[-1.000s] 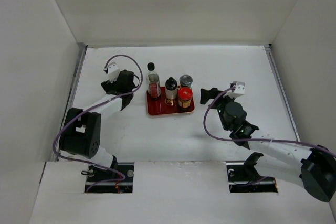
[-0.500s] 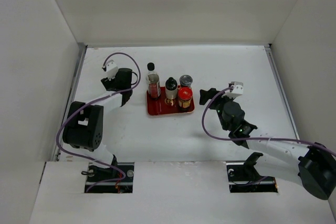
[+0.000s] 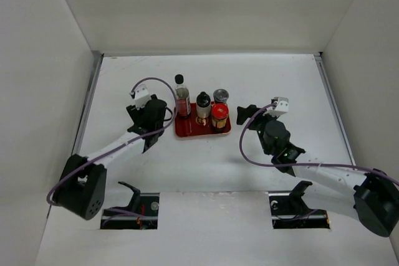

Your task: Organize the condiment bottles

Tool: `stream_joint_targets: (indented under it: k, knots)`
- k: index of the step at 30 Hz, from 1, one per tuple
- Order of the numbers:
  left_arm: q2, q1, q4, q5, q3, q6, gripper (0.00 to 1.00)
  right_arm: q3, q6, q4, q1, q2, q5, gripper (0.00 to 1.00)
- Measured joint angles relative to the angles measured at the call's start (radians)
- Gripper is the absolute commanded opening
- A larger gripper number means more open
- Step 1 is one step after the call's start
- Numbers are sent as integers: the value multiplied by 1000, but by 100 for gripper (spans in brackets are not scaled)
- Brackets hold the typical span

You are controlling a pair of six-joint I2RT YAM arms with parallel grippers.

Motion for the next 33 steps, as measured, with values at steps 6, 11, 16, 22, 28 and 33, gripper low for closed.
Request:
stream_joint_targets:
  k: [6,11,16,22,28,33]
  knots:
    - [-198,-212,-31,-33,-11,2,26,0,0,1,0,3,0,95]
    - [-225,-365,-53,-55,-11,-3,26,0,0,3,0,14,0,96]
    - [-143,-455,-67,-53,6,-14,26,0,0,7,0,20,0,96]
    - [11,-479,-27,-8,90,-18,26,0,0,7,0,27,0,96]
    - [138,-479,25,31,150,-24,27,0,0,7,0,22,0,97]
    - [208,-472,32,56,152,-31,29,0,0,7,0,11,0,97]
